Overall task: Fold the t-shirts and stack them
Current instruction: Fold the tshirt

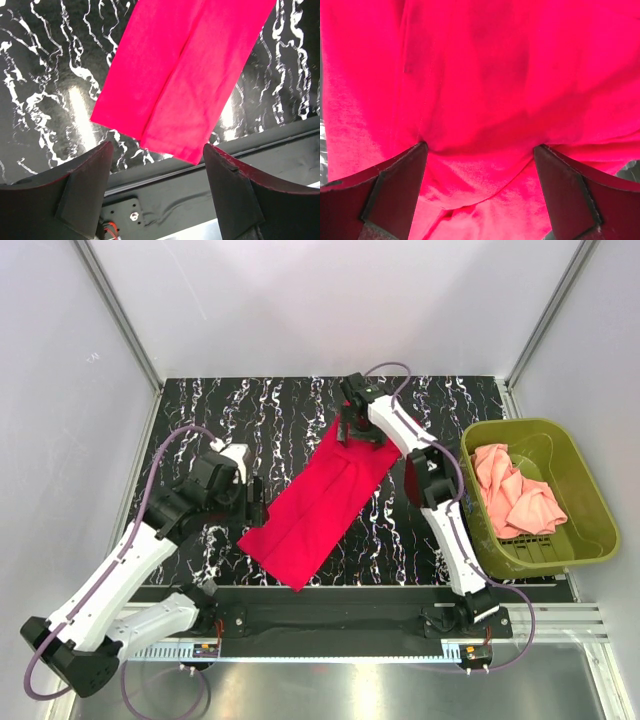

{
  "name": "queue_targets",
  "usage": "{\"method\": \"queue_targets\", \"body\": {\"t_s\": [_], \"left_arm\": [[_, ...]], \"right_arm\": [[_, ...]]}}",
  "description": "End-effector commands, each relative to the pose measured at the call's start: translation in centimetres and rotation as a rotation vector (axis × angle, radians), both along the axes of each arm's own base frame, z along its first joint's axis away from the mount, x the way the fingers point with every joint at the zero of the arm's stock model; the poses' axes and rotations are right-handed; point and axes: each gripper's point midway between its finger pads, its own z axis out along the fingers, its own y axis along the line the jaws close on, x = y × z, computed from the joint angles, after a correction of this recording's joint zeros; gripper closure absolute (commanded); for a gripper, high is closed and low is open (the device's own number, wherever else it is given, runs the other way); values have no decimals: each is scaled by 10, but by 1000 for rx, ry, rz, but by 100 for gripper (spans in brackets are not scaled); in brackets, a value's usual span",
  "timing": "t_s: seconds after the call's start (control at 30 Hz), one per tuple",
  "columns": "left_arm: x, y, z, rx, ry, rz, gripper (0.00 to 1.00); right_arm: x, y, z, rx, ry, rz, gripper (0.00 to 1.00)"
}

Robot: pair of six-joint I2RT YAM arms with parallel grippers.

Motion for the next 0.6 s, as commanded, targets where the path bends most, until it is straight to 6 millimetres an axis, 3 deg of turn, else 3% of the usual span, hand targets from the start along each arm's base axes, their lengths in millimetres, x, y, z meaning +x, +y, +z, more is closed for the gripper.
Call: {"method": "queue_targets", "body": {"t_s": [0.0, 0.17, 0.27, 0.3, 0.4, 0.43, 0.47, 0.5, 0.57], "left_arm": [[-1, 8, 3, 12, -28, -10, 20], [-1, 12, -5, 24, -2, 13, 20], [9, 12, -9, 52, 14, 23, 19], [14, 11, -6, 55, 8, 26, 19], [31, 4, -11, 54, 27, 30, 19], [35, -2, -12, 33, 40, 25, 19], [42, -8, -11, 10, 30, 21, 19], [47, -16, -20, -9, 70, 12, 19], [57, -26, -24, -32, 78, 5, 19]], "right_arm": [[21, 22, -32, 8, -24, 130, 5], [64, 51, 2, 94, -210, 249, 0], [88, 60, 55, 132, -375, 280, 0], [91, 58, 86, 139, -427, 272, 0], [91, 44, 119, 144, -466, 224, 0], [93, 29, 148, 159, -505, 189, 0], [93, 17, 144, 166, -491, 159, 0], [96, 3, 163, 216, -515, 111, 0], [100, -16, 159, 260, -502, 70, 4]]}}
